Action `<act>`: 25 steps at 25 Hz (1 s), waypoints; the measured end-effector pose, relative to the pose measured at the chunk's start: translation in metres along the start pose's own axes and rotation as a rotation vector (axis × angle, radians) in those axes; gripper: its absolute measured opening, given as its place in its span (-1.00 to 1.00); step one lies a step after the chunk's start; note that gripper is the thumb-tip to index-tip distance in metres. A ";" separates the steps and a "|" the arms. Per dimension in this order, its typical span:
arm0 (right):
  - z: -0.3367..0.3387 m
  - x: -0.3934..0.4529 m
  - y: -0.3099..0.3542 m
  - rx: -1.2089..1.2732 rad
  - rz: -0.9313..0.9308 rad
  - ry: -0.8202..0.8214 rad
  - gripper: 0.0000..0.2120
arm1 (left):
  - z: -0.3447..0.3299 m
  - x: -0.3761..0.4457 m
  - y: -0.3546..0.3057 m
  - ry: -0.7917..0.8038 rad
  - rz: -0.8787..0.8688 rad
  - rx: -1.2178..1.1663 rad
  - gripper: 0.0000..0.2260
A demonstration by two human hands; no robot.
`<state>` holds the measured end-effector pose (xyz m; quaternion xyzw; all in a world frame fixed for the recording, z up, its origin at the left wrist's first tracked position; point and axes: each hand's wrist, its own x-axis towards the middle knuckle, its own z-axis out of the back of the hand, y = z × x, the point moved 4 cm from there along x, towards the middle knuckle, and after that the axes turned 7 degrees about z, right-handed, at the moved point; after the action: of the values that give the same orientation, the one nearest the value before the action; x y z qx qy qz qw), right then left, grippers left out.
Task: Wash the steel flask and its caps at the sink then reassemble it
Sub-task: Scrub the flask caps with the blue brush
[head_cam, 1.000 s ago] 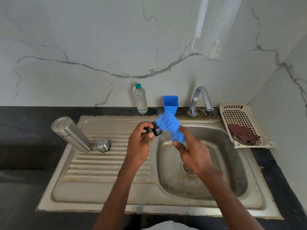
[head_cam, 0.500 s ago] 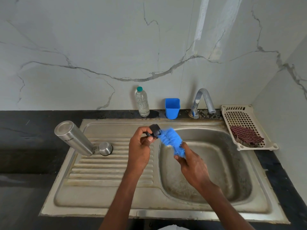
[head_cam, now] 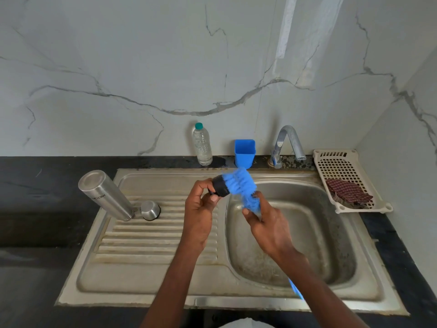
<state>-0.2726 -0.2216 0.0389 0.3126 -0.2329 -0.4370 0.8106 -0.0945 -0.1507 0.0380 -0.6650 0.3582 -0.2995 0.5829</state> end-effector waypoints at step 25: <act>-0.001 -0.002 0.001 -0.086 0.241 -0.169 -0.68 | -0.008 -0.001 0.004 0.084 0.311 -0.355 -0.75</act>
<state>-0.2718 -0.2191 0.0388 0.2093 -0.3172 -0.3707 0.8475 -0.1025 -0.1546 0.0350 -0.6809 0.5273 -0.1657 0.4804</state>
